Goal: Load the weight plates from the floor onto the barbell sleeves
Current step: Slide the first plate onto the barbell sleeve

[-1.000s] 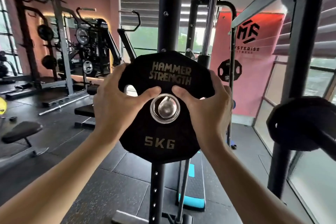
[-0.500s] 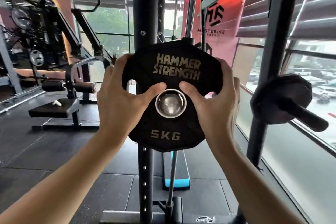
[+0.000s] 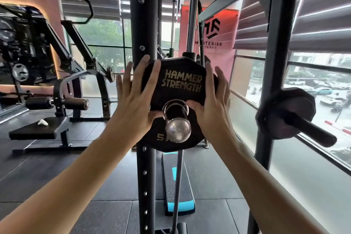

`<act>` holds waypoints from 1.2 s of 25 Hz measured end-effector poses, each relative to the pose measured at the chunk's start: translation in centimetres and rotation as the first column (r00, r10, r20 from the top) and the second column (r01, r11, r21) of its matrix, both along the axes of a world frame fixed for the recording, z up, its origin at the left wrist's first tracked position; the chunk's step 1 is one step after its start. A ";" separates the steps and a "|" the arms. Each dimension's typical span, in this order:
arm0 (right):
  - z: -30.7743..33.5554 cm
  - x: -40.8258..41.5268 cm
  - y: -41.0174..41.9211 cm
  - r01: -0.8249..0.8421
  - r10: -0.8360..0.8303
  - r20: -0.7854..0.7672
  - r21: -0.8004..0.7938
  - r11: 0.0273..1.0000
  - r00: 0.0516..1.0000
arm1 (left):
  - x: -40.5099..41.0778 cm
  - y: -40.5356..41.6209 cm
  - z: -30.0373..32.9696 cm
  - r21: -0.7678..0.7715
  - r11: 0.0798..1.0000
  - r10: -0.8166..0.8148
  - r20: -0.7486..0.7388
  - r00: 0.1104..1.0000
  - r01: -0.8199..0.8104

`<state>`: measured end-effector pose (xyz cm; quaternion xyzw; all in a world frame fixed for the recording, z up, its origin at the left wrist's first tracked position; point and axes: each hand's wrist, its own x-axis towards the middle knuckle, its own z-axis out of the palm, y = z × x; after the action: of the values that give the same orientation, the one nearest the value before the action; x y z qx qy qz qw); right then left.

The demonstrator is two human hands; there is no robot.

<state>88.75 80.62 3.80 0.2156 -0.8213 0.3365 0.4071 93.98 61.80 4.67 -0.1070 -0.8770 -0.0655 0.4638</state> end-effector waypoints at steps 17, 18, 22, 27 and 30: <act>0.8 -8.2 -1.9 0.200 -0.211 -0.031 0.479 0.855 0.977 | -8.9 -1.0 -0.3 -0.253 0.941 0.232 0.001 0.973 -0.224; 0.7 -8.8 -2.2 0.225 -0.226 -0.053 0.464 0.857 0.973 | -9.5 -1.1 -0.3 -0.251 0.941 0.237 0.004 0.972 -0.228; 0.4 -11.2 -3.1 0.274 -0.258 -0.095 0.431 0.860 0.961 | -11.6 -1.5 -0.4 -0.230 0.945 0.242 0.019 0.970 -0.231; 0.4 -13.7 -3.7 0.300 -0.273 -0.125 0.419 0.857 0.954 | -13.9 -2.0 -0.4 -0.215 0.945 0.255 0.020 0.967 -0.245; 0.3 -14.8 -4.2 0.336 -0.298 -0.156 0.380 0.862 0.942 | -14.9 -2.2 -0.3 -0.208 0.946 0.260 0.028 0.965 -0.249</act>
<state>73.92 76.47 4.13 0.1716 -0.8773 0.0793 0.4411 79.04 59.65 4.34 -0.0377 -0.8979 0.0818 0.4308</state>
